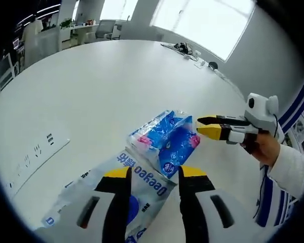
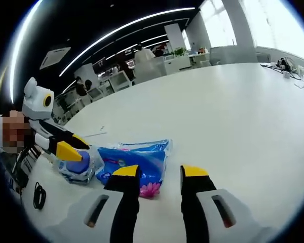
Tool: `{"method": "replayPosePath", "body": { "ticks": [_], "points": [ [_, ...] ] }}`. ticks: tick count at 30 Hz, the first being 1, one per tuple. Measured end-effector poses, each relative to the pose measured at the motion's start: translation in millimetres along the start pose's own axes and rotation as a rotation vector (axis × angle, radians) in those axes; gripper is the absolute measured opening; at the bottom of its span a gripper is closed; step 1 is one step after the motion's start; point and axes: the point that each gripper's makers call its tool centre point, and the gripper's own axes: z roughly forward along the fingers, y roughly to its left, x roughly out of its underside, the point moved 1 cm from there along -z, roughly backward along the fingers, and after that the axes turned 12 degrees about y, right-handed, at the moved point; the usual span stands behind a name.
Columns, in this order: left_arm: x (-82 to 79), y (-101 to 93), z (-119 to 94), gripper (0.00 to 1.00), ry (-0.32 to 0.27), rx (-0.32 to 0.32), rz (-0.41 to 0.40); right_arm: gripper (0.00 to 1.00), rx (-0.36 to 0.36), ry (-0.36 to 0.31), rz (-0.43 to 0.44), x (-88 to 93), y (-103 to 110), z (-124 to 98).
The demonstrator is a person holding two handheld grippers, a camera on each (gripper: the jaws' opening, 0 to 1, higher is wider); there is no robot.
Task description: Arrange the tabletop items into an orderly group along one side of the table until the central work area is clear of visible clutter.
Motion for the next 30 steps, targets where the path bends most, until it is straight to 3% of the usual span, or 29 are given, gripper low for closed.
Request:
{"method": "replayPosePath", "body": {
  "ticks": [17,30],
  "points": [
    [-4.3,-8.7,-33.1,0.46,-0.038,-0.008,0.014,0.45,0.0,-0.056,-0.014,-16.4,16.5,-28.7],
    [3.9,-20.2,-72.9,0.49,-0.086,-0.008,0.021,0.53,-0.019,-0.114,-0.042,-30.0,56.2,-54.2]
  ]
}}
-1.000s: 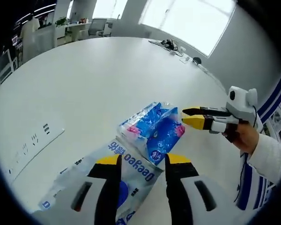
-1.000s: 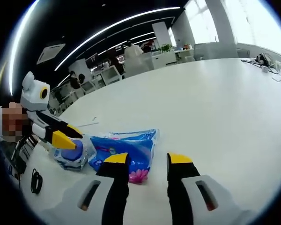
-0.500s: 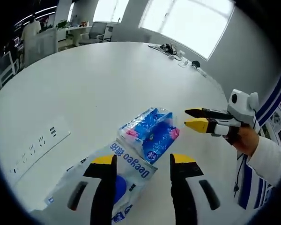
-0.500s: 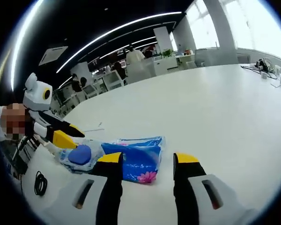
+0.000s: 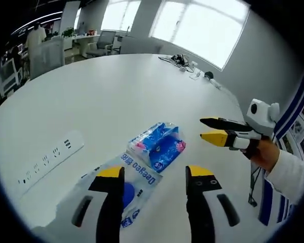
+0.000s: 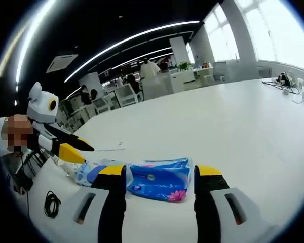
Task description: Arrange the tabletop items into an orderly group along one side of the table until the central work area is clear of visible clutter.
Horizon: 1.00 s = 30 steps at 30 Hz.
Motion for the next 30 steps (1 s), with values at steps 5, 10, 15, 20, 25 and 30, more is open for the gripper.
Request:
{"method": "replayPosePath", "body": {
  "ticks": [5,10,15,20,25,30],
  "points": [
    [2.3,-2.4,-17.3,0.5,-0.022,-0.002,0.002,0.54,-0.012,-0.014,-0.014,-3.7,17.8,-9.0],
    [8.8,-3.5,-36.7,0.51,-0.042,-0.006,0.002,0.56,-0.024,-0.024,-0.024,-5.7,32.7,-18.2],
    [20.3,-6.8,-58.0,0.51,-0.065,-0.009,0.007,0.56,-0.04,-0.032,-0.041,-4.8,51.7,-27.6],
    [29.4,-11.4,-75.5,0.5,-0.089,-0.007,0.004,0.56,-0.062,-0.03,-0.056,-0.9,79.2,-37.7],
    [40.2,-15.6,-96.1,0.5,-0.118,-0.006,-0.003,0.56,-0.085,-0.032,-0.081,1.0,105.5,-45.4],
    [53.7,-17.8,-119.2,0.5,-0.146,-0.011,-0.007,0.55,-0.122,-0.034,-0.098,3.6,133.9,-50.9]
  ]
}}
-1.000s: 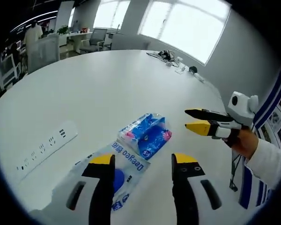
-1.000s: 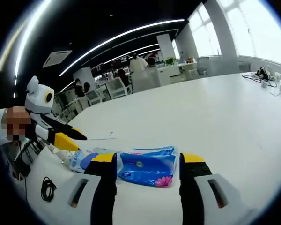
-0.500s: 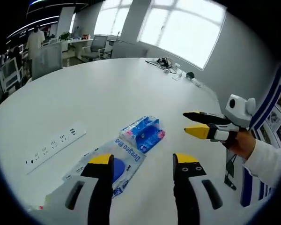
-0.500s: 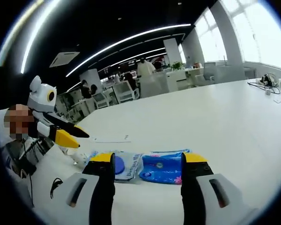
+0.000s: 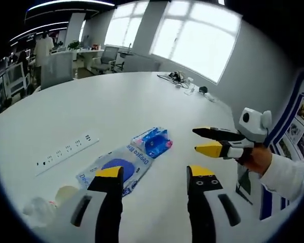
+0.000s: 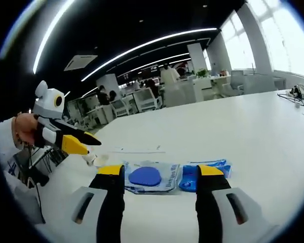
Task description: Arrange the tabletop items into an orderly group along one side of the table until the central work area is clear of visible clutter.
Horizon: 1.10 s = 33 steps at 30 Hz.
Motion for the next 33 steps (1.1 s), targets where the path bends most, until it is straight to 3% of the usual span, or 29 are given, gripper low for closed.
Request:
{"method": "replayPosePath", "body": {
  "ticks": [7,18,25,33],
  "points": [
    [25.7,10.5,-35.1,0.49,-0.03,-0.042,-0.013,0.55,-0.064,0.016,-0.023,8.2,42.3,6.9],
    [76.3,26.7,-60.4,0.49,-0.037,-0.077,-0.09,0.53,-0.159,0.073,-0.058,30.5,102.0,22.6],
    [132.0,47.9,-68.8,0.5,0.004,-0.125,-0.169,0.53,-0.226,0.131,-0.087,52.2,138.6,37.3],
    [181.6,62.9,-67.5,0.5,0.037,-0.153,-0.264,0.52,-0.285,0.211,-0.112,85.3,165.6,56.8]
  ]
}}
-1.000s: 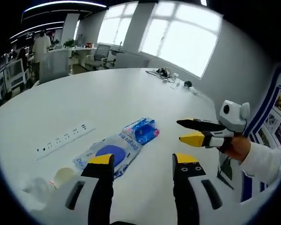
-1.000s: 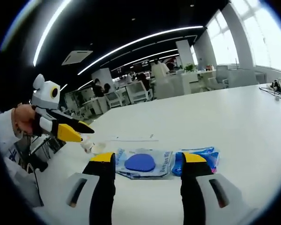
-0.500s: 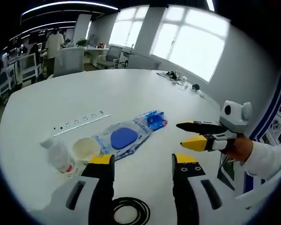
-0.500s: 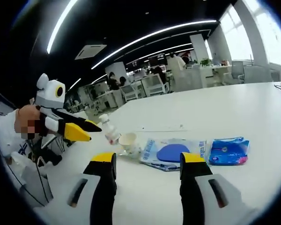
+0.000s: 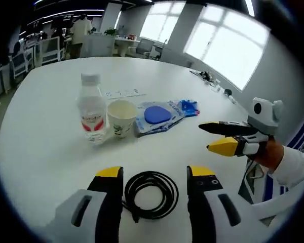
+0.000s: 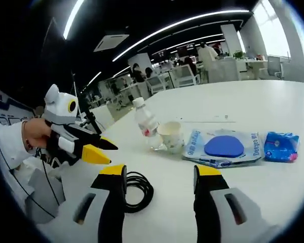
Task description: Arrange the tabletop items into an orderly group along one side of the table until the central work area is clear of visible clutter.
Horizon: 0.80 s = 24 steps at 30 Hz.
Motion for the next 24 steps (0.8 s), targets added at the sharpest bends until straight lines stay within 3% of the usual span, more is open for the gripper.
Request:
{"method": "replayPosePath", "body": {
  "ticks": [4,12,24],
  "points": [
    [24.3,11.1,7.2,0.5,0.029,-0.027,-0.034,0.52,-0.025,0.042,-0.007,11.3,7.3,14.8],
    [55.3,24.4,20.4,0.48,0.062,-0.062,-0.091,0.5,-0.06,0.109,-0.021,30.3,18.5,40.2],
    [82.2,33.0,43.0,0.4,0.11,-0.1,-0.145,0.45,-0.054,0.197,-0.056,55.9,21.2,66.1]
  ]
}}
